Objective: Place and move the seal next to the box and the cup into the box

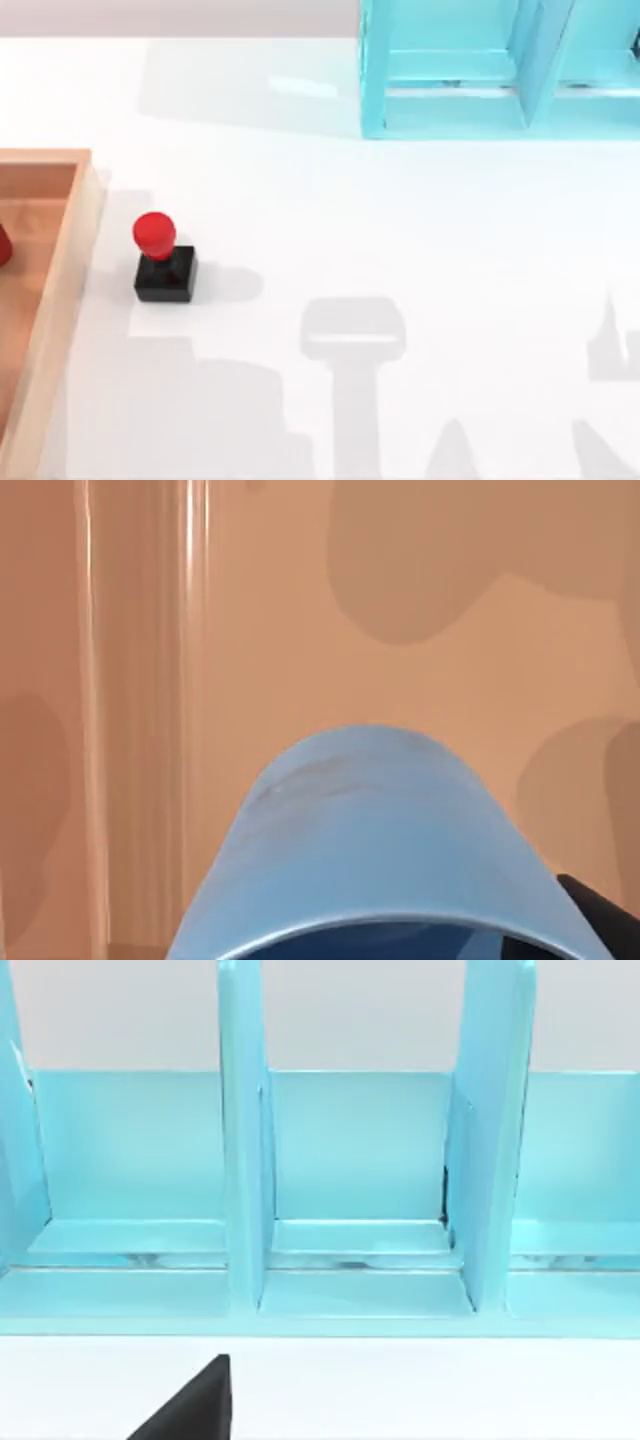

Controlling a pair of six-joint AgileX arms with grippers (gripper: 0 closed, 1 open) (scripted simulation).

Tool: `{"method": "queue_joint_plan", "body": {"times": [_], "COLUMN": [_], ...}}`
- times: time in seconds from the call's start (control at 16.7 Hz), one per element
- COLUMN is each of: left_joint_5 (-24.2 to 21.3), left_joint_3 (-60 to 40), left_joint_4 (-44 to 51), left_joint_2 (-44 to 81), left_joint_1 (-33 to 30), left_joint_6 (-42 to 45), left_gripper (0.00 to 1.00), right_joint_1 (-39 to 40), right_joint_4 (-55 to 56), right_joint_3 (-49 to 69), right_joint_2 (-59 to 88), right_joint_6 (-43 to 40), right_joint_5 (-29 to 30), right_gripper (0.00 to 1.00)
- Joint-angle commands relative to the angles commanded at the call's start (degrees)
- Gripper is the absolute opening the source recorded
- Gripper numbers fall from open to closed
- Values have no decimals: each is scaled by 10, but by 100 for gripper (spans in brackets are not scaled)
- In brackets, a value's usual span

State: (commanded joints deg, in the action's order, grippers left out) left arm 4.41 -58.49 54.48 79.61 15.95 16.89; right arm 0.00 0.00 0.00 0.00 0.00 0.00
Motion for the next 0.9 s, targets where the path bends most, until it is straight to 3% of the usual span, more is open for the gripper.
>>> {"method": "queue_joint_plan", "body": {"times": [0.54, 0.84, 0.9], "left_joint_5": [-39, -41, -41], "left_joint_3": [121, 126, 126], "left_joint_4": [-38, -37, -37], "left_joint_2": [31, 34, 34], "left_joint_1": [18, 19, 19], "left_joint_6": [26, 27, 27], "left_gripper": [0, 0, 8], "right_joint_1": [0, 0, 0], "right_joint_4": [0, 0, 0], "right_joint_3": [0, 0, 0], "right_joint_2": [0, 0, 0], "right_joint_6": [0, 0, 0], "right_joint_5": [0, 0, 0], "right_gripper": [100, 100, 100]}}
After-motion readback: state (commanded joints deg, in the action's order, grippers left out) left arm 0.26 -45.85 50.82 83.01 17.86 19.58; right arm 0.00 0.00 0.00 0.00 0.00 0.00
